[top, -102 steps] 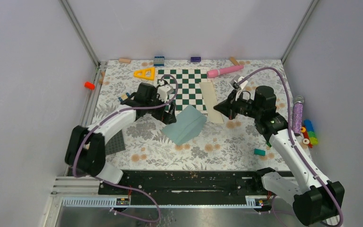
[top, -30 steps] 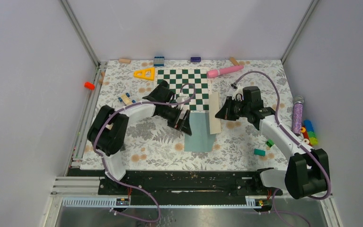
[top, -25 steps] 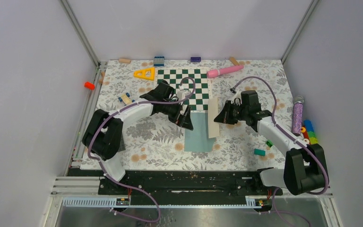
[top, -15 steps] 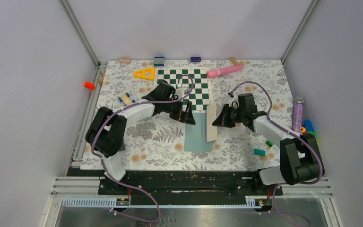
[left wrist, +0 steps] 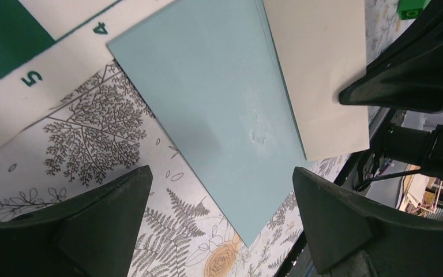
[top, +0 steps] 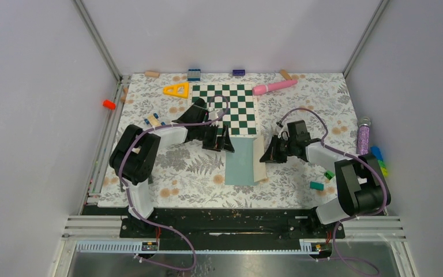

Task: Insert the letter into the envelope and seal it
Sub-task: Place the letter in the envelope.

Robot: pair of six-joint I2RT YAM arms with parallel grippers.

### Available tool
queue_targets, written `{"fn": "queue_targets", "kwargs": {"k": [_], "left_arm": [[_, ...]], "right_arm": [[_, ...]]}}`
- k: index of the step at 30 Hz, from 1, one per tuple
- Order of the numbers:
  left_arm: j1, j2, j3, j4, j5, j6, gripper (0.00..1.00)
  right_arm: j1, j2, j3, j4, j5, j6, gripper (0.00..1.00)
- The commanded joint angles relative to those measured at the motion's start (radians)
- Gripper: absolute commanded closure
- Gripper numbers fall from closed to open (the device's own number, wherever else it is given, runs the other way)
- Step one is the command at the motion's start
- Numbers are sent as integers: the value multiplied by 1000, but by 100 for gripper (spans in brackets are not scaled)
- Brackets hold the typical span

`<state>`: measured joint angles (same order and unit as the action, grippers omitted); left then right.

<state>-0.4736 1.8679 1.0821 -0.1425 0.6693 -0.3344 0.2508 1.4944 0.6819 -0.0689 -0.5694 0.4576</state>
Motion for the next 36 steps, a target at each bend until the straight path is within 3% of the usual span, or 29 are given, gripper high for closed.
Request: {"fn": "queue_targets", "kwargs": {"k": [1, 13, 29, 36], "left_arm": [[9, 37, 5, 50, 11, -29, 2], [9, 70, 14, 52, 23, -47, 2], [9, 91, 26, 45, 24, -51, 2], [9, 100, 31, 42, 25, -51, 2]], "right_arm": [[9, 0, -6, 9, -6, 1, 100], [21, 95, 44, -25, 11, -30, 100], [23, -38, 66, 27, -26, -43, 100], [36, 37, 97, -6, -55, -63, 100]]}}
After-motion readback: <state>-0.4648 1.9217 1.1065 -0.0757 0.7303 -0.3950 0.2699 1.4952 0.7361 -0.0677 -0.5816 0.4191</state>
